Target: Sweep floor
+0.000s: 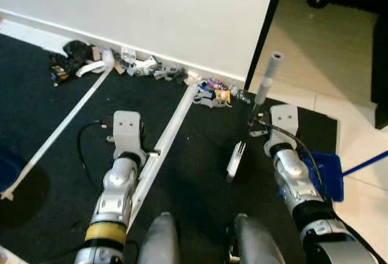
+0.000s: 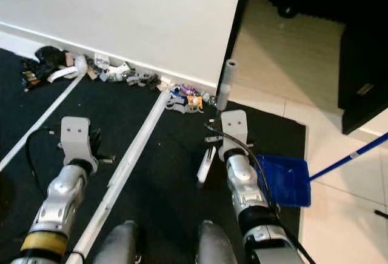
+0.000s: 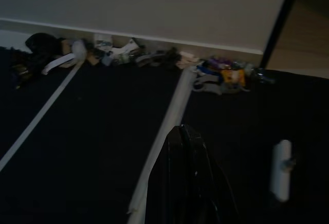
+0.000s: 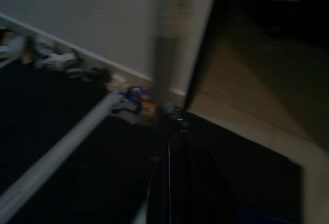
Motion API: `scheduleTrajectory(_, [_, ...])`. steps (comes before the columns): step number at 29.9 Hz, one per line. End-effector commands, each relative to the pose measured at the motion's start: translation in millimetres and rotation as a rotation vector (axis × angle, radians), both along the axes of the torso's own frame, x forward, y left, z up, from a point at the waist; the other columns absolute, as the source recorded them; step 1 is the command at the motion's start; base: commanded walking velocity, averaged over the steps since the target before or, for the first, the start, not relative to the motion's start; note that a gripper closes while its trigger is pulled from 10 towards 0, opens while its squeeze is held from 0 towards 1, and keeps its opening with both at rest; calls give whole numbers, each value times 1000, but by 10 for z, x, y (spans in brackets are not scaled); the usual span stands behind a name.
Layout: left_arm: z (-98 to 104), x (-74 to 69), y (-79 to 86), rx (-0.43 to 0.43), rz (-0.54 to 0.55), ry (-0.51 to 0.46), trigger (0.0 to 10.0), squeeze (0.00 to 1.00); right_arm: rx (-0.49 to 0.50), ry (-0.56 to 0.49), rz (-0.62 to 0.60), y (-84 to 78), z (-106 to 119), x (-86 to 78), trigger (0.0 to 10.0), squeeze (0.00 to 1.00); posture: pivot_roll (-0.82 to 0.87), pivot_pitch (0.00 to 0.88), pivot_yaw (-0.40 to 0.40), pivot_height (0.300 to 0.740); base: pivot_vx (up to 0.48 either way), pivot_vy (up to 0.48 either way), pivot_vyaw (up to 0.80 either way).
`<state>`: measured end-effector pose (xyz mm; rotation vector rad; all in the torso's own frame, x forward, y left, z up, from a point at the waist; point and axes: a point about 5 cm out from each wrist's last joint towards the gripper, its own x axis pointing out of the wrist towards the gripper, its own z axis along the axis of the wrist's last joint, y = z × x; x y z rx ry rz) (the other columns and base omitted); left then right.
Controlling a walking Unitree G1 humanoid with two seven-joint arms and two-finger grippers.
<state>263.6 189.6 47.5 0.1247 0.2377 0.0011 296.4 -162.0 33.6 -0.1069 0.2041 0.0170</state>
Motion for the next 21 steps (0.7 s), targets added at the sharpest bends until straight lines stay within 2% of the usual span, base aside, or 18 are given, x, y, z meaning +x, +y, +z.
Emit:
scheduleTrajectory(1, [-16, -14, 25, 9, 4, 12, 10000, 0, 12, 11, -7, 14, -22, -18, 10000, 0, 16, 68, -14, 740, 0, -304, 0])
scheduleTrajectory(21, [-6, 18, 27, 8, 5, 11, 10000, 0, 22, 12, -13, 21, -14, -7, 10000, 0, 16, 68, -12, 740, 0, -302, 0])
